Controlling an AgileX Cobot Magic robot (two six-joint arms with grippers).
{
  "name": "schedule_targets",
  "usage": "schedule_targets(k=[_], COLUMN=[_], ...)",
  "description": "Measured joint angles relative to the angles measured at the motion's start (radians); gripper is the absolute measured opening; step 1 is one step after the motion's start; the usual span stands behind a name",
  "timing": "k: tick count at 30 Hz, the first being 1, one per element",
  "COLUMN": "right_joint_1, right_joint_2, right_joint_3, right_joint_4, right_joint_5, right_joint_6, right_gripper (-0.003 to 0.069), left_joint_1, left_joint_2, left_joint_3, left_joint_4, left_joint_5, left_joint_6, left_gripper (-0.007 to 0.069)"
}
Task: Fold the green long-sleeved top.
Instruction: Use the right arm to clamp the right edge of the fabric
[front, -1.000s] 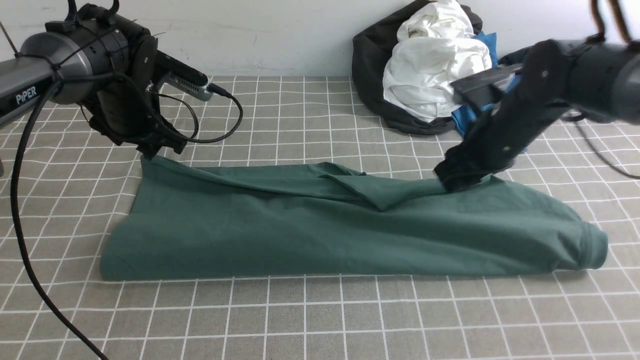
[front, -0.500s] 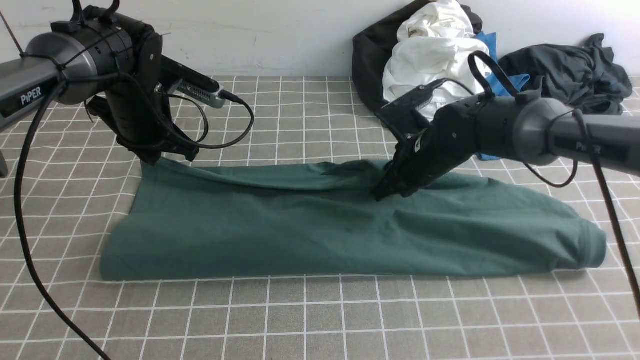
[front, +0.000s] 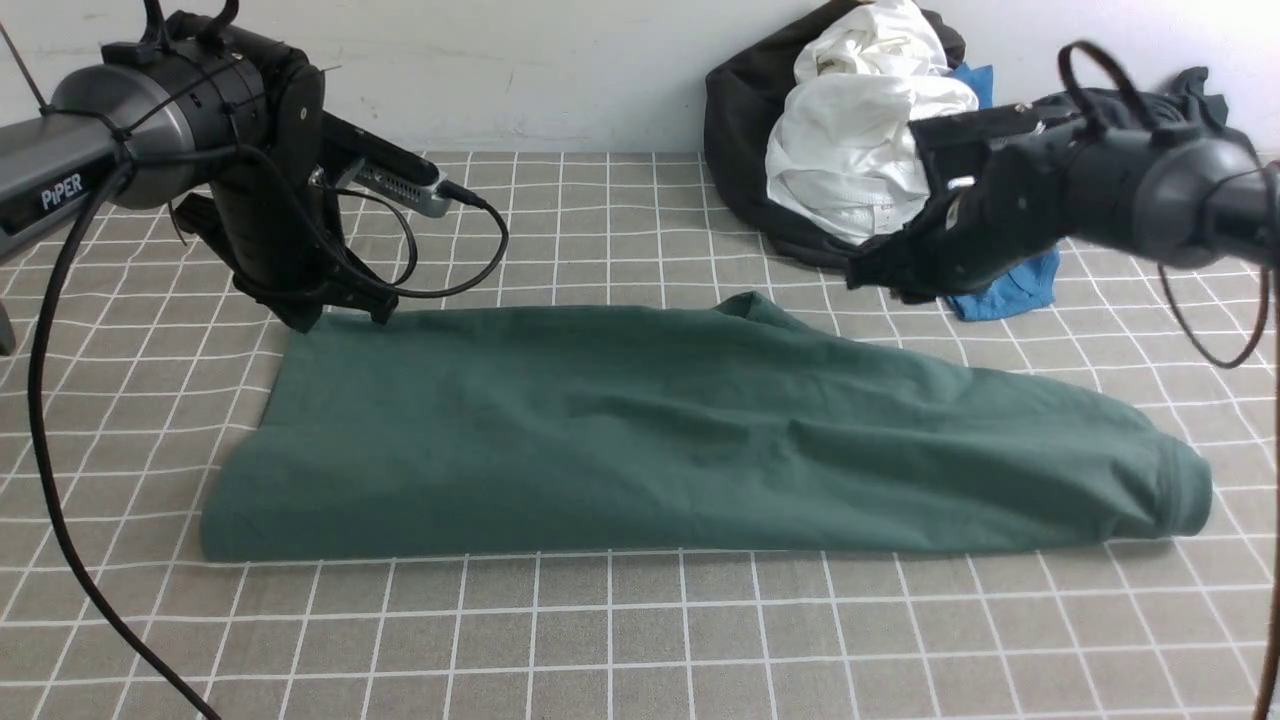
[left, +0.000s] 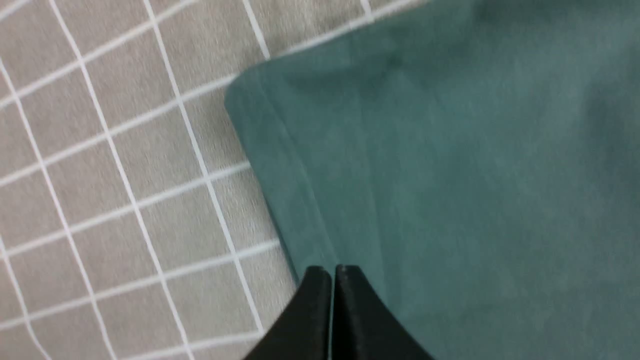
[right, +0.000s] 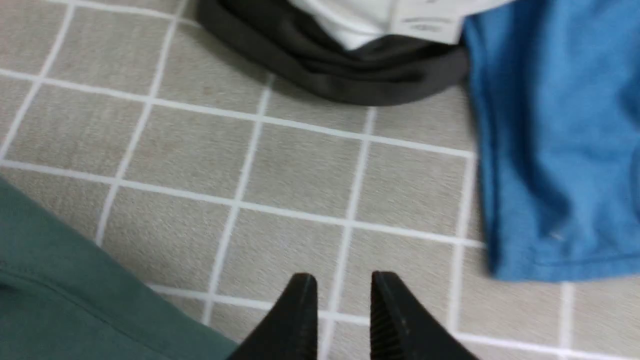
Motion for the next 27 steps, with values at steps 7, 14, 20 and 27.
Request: schedule_targets(k=[7, 14, 20, 27], right_joint_1=[-0.063, -0.17, -0.31, -0.387], right_joint_2=[-0.197, -0.455, -0.476, -0.343], right_joint_3=[-0.027, 0.267, 0.498, 0.542], right_joint_4=[0.027, 0.126, 0.175, 0.264], right_joint_5=[0.288, 0.264, 0.18, 0.139], right_joint_6=[-0.097, -0.151, -0.154, -0.191], right_gripper=[0.0158, 0.0159, 0.0212, 0.0427], left_joint_1=[-0.001, -0.001, -0.001, -0.001], left_joint_2=[-0.007, -0.104, -0.131, -0.127], left_joint_3=[0.027, 0.244, 0.352, 0.383], left_joint_4=[-0.082, -0.118, -0.121, -0.145], left_joint_5=[0.151, 0.107, 0.035, 0.019], left_joint_6=[0.013, 0.026, 0.026, 0.026], left_gripper=[-0.0008, -0.0008, -0.0008, -0.0008])
